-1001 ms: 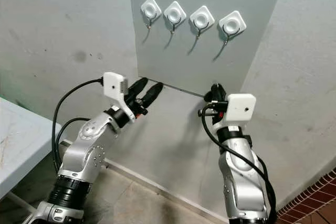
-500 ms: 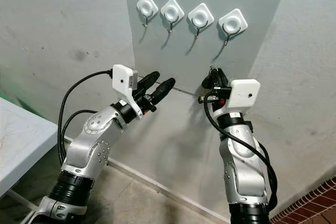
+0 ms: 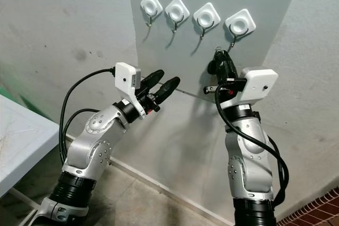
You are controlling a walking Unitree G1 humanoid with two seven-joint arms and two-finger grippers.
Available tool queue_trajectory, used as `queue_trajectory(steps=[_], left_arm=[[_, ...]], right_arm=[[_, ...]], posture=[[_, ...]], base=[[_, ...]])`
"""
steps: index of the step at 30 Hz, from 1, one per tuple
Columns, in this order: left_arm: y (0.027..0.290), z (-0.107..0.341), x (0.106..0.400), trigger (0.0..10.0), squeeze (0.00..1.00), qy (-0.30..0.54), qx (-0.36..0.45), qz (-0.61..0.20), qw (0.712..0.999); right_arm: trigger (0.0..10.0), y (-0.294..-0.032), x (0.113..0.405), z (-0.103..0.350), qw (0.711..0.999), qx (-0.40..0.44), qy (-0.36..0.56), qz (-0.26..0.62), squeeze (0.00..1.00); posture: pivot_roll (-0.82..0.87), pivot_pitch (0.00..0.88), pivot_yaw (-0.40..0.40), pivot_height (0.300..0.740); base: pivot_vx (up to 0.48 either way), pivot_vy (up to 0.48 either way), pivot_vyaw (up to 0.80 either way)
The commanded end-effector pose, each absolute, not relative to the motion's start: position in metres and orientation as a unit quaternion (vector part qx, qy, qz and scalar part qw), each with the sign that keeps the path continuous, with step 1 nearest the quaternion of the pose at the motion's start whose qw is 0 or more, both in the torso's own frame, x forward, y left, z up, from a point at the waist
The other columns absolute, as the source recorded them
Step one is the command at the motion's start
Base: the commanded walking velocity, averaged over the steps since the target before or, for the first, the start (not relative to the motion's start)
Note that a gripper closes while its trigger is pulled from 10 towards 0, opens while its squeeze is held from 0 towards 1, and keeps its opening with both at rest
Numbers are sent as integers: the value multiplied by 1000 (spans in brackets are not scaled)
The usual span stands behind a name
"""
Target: Hang keys on a hook
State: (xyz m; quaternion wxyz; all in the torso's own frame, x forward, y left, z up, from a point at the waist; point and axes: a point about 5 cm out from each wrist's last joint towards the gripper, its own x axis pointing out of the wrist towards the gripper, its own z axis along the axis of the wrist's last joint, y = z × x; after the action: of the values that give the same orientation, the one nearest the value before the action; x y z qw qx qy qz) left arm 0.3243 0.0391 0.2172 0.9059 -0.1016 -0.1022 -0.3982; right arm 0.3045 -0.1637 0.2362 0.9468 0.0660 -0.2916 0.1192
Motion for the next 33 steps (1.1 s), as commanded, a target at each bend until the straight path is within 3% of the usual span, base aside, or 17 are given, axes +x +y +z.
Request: queue_trajectory(steps=[1, 33], left_arm=[[36, 223, 321, 10000, 0, -111, -97, -410, 900], [36, 222, 321, 10000, 0, -107, -96, -414, 899]], right_arm=[[10000, -167, 298, 245, 938, 65, -318, 120, 0], [10000, -169, 280, 254, 927, 57, -343, 143, 0]], posture=[[-14, 78, 21, 740], [-20, 79, 28, 740]], base=[[0, 0, 0], [0, 0, 0]])
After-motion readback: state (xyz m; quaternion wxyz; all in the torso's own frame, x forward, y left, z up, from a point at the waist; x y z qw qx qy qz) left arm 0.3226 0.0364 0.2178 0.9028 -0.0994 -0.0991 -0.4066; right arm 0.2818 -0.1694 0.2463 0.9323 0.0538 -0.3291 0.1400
